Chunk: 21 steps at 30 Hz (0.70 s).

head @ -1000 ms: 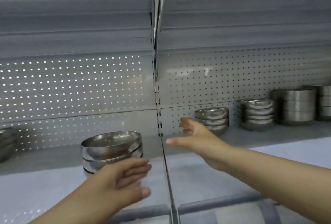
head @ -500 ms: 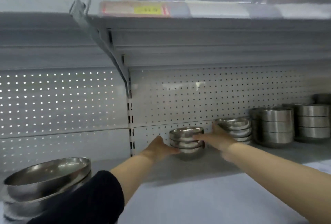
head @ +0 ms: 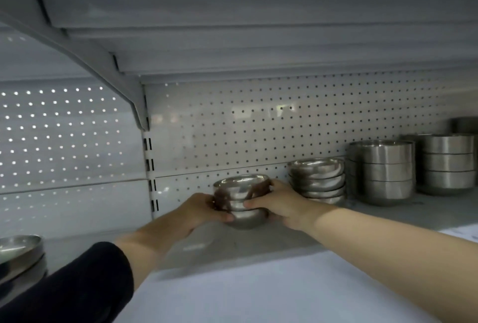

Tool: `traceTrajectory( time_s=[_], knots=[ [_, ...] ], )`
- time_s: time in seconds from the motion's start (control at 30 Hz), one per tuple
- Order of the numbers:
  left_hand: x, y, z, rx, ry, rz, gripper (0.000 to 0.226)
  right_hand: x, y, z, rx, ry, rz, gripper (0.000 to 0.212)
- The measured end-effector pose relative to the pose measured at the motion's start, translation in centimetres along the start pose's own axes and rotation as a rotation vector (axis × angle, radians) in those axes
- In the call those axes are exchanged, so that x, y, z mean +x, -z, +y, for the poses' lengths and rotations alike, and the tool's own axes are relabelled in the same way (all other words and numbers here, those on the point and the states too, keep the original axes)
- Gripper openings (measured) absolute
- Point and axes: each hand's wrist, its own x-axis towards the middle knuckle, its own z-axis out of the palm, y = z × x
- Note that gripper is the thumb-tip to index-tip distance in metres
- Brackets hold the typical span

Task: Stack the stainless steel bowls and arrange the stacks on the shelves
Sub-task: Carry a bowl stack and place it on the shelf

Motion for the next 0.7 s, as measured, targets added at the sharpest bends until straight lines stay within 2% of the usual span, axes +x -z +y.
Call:
traceTrajectory(
  time_s=[0.13,0.2,0.27,0.4,0.5,0.63,0.7],
  knots=[
    [0.2,-1.0,0.4,-0.005,-0.022,-0.005,0.033,-0.3,1.0,0.0,-0.02,-0.019,0.038,0.047],
    [0.3,-1.6,0.8,0.003,-0.033,-0.011,0.033,-0.3,1.5,0.0,-0.019,-0.006,0.058,0.035],
    [0.4,-2.0,1.1,0.009,-0.044,-0.015,0.038,-0.4,1.8,-0.2,-0.015,-0.009,0.067,0.033],
    [0.3,-2.1,1.0,-0.004,-0.066,-0.001,0.04,-0.5,2.0,0.0,-0.018,-0.046,0.052,0.063],
    [0.1,-2.3,0.9,-0.055,-0.072,-0.024,0.033,-0.7,2.8,0.2,-0.034,-0.027,0.024,0.06],
    [-0.1,-2.8,0.7,0.019,-0.053,-0.058,0.019,-1.3,4.0,0.0,-0.057,-0.041,0.016,0.081],
    [0.0,-3.1,0.5,0.035,-0.04,-0.042,0.018,-1.2,4.1,0.2,-0.073,-0.037,0.004,0.081]
  ],
)
